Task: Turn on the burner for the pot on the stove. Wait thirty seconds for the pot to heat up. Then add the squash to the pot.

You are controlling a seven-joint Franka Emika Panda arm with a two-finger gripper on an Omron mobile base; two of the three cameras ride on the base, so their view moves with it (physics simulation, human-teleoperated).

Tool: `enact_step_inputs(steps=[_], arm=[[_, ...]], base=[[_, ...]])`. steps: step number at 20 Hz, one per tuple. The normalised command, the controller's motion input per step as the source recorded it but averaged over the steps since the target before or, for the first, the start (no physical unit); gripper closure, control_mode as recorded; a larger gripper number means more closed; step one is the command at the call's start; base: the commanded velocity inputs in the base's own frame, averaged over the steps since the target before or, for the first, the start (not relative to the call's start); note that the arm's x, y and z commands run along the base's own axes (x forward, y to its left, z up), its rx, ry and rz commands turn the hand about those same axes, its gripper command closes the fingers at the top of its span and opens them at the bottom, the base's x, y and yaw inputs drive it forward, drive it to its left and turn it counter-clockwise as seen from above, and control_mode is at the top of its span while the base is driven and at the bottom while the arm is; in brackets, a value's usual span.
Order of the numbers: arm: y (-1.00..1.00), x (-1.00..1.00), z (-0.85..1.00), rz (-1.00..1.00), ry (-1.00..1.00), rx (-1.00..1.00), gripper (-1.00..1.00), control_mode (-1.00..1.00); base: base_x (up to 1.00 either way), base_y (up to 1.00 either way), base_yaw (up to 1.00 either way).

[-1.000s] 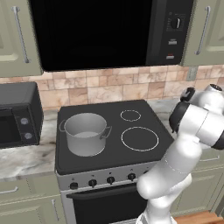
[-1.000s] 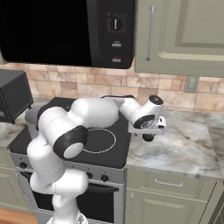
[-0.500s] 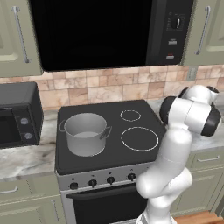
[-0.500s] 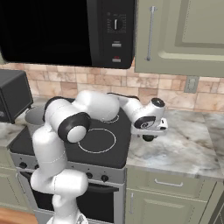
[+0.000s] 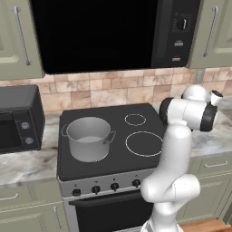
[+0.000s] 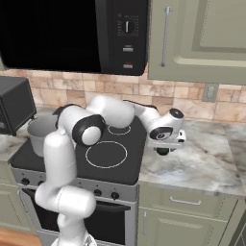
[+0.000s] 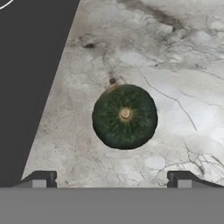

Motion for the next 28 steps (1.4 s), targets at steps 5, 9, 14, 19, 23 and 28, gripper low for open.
enact_step_inputs(steps=[5, 9, 14, 19, 23, 28], arm=[[0.0, 0.28, -0.05, 0.01, 0.0, 0.0, -1.0, -1.0], [0.0, 0.12, -0.04, 0.0, 0.0, 0.0, -1.0, -1.0], [0.0, 0.02, -0.1, 0.0, 0.0, 0.0, -1.0, -1.0], [0.0, 0.0, -0.21, 0.02, 0.0, 0.0, -1.0, -1.0], [0.18, 0.0, -0.06, 0.0, 0.0, 0.0, -1.0, -1.0], [0.05, 0.03, -0.03, 0.01, 0.0, 0.0, -1.0, -1.0]], base=[[0.0, 0.0, 0.0], [0.0, 0.0, 0.0], [0.0, 0.0, 0.0], [0.0, 0.0, 0.0], [0.0, 0.0, 0.0], [0.0, 0.0, 0.0]])
